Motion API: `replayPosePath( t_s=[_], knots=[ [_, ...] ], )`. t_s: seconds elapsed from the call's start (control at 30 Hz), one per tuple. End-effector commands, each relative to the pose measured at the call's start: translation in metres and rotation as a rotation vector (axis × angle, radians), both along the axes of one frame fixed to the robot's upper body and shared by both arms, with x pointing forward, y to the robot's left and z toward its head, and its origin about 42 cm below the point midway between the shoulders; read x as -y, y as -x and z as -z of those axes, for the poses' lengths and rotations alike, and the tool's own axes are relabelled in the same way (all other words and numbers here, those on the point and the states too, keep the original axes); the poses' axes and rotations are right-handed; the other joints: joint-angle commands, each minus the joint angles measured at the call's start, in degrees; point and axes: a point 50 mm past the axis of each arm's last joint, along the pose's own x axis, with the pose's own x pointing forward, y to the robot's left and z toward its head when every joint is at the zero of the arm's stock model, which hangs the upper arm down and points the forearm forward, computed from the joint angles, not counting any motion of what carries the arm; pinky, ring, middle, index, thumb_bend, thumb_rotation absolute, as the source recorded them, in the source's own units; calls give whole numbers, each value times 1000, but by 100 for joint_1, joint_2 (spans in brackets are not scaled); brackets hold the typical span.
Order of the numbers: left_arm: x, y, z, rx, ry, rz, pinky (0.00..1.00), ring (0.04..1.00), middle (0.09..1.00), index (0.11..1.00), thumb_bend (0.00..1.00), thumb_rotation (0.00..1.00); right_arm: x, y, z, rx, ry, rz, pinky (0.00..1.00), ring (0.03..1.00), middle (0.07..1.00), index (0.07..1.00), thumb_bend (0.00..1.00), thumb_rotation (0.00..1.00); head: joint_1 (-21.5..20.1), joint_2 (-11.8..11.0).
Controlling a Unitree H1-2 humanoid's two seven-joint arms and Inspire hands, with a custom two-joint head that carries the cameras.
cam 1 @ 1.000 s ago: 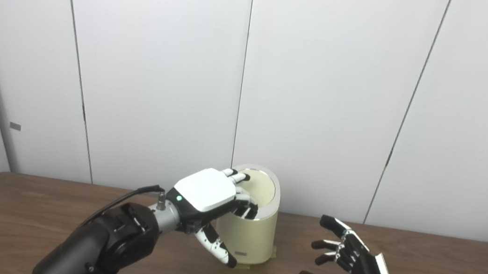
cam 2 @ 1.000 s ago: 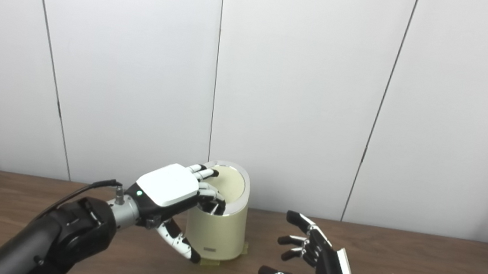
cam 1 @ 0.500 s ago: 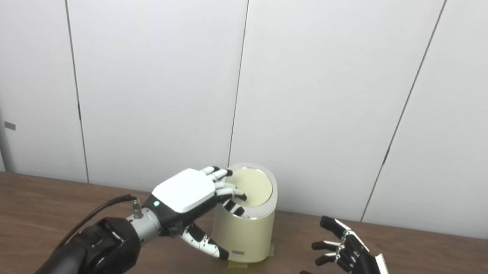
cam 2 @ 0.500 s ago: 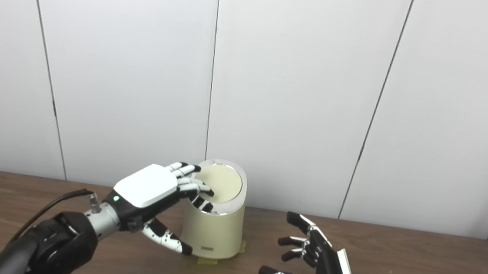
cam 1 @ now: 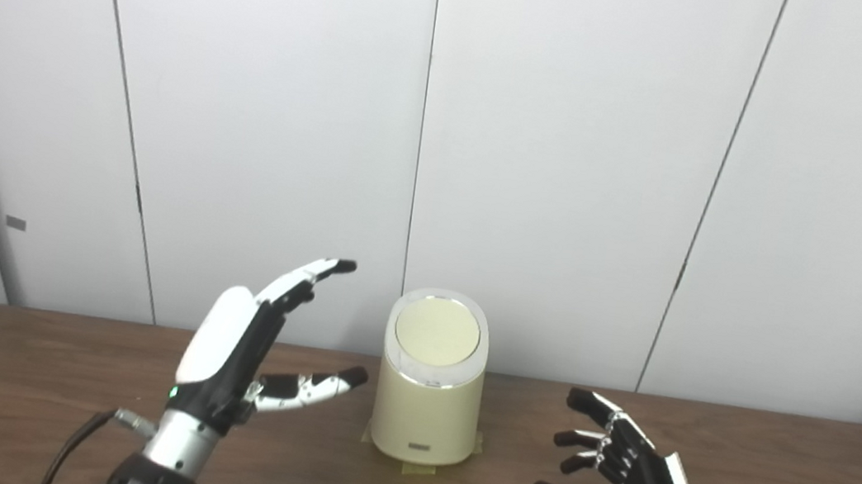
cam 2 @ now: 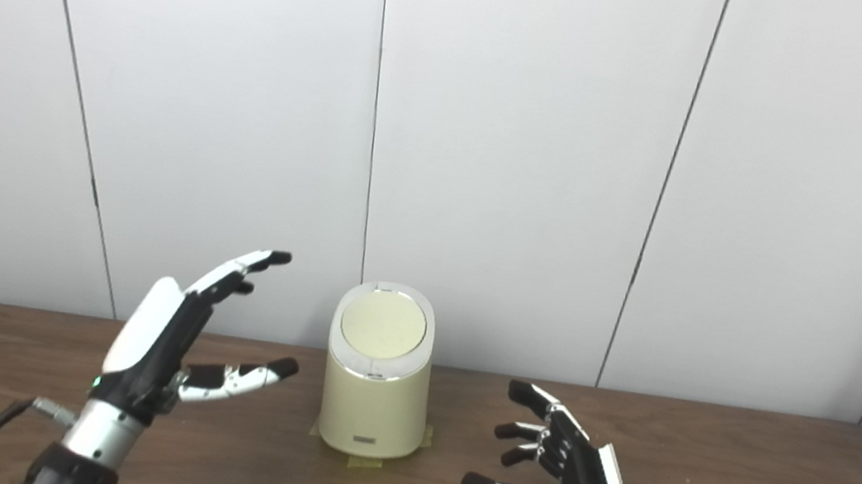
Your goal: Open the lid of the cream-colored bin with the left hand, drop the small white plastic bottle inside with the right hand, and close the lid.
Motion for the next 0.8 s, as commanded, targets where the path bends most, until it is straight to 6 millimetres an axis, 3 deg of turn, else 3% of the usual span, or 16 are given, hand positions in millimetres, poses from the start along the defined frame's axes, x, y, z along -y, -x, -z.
replayPosePath(
  t_s=[0.0, 0.07, 0.13, 0.2, 0.33, 0.77],
  knots=[
    [-4, 1, -12, -10, 175, 49, 617, 723, 772, 827, 717, 214, 1, -8, -23, 123, -4, 2, 487, 628, 790, 755, 715, 193, -10, -6],
    [-6, 8, 1, -67, 238, 48, 523, 604, 654, 748, 719, 234, 2, -7, -21, 124, -16, 11, 487, 621, 777, 744, 714, 186, 2, 10],
    [-7, 13, 9, -87, 259, 38, 496, 568, 616, 719, 709, 241, 3, -5, -20, 123, -22, 15, 493, 622, 773, 741, 712, 184, 19, 16],
    [-9, 16, 16, -96, 280, 29, 529, 580, 626, 717, 671, 216, 4, -3, -20, 123, -24, 16, 502, 625, 772, 744, 716, 199, 45, 16],
    [-13, 19, 26, -120, 328, 8, 470, 586, 652, 734, 662, 230, 8, -1, -18, 122, -32, 21, 507, 628, 770, 746, 723, 212, 61, 38],
    [-17, 17, 44, -185, 323, -1, 543, 642, 697, 756, 703, 252, 9, 5, -17, 108, -33, 20, 507, 644, 779, 760, 721, 204, 39, 160]
  ],
)
